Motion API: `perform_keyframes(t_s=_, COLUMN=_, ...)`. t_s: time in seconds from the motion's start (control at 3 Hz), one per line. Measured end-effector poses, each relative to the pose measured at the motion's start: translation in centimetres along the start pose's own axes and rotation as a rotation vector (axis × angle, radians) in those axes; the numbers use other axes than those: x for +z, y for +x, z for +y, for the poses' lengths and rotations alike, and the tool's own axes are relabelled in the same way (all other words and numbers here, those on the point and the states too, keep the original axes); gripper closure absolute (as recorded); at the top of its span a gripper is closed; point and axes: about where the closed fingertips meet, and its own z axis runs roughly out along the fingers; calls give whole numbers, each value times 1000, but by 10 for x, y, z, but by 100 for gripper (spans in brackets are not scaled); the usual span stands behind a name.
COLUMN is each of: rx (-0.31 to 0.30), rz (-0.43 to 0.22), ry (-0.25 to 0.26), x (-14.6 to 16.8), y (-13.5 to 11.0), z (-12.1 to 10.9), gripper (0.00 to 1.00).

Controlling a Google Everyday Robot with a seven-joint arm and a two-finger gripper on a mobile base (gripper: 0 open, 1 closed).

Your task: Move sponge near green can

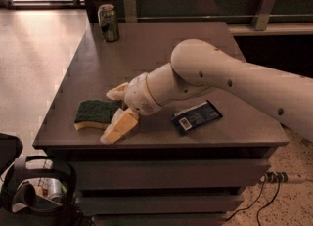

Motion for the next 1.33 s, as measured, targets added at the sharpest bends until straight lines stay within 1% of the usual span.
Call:
perform_keyframes(t_s=0.67, rx=0, rz=0, ry=0, x=-2, y=-3, z=0, gripper=95)
perform_keyframes(t_s=1.0, rx=0, rz=0, ry=0, x=-3, y=-5, z=0, gripper=100)
perform_keyframes(t_s=1.33, rx=4, rz=0, ry=2, x=-5, y=-4, z=-1, gripper=100)
